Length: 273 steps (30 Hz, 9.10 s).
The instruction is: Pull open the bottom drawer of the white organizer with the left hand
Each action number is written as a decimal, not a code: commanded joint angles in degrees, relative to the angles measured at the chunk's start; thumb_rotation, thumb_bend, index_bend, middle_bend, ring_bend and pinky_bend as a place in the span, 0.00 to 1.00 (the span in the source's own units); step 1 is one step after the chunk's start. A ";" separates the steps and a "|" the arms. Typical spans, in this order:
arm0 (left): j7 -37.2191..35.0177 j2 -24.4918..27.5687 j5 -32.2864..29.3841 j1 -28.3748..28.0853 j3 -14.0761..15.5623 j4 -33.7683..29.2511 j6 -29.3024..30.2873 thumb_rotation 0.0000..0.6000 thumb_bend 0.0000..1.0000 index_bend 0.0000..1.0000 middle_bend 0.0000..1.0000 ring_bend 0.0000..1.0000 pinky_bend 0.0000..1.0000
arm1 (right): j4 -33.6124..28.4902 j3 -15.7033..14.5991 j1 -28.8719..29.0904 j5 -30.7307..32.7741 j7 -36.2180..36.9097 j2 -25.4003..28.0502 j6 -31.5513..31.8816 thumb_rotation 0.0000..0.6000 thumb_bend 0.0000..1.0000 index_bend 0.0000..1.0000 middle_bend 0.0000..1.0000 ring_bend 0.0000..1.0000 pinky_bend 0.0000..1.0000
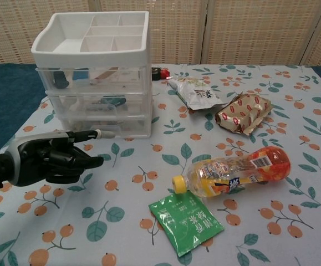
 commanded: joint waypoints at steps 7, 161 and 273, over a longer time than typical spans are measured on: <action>0.96 -4.29 -16.48 -2.55 -5.85 2.53 -4.14 1.00 0.33 0.09 0.93 1.00 1.00 | -0.24 0.07 -0.04 0.09 -0.28 0.12 0.03 1.00 0.08 0.00 0.10 0.04 0.13; 27.79 -1.93 -8.75 12.24 -10.29 -8.85 6.29 1.00 0.33 0.23 0.91 1.00 1.00 | 1.92 0.56 -1.48 1.51 1.77 -0.69 0.31 1.00 0.08 0.00 0.10 0.04 0.13; 65.19 -2.00 35.70 -9.85 8.56 30.09 20.70 1.00 0.26 0.28 0.89 0.99 1.00 | 1.27 0.10 -2.88 0.93 1.67 -0.18 2.06 1.00 0.08 0.00 0.10 0.05 0.13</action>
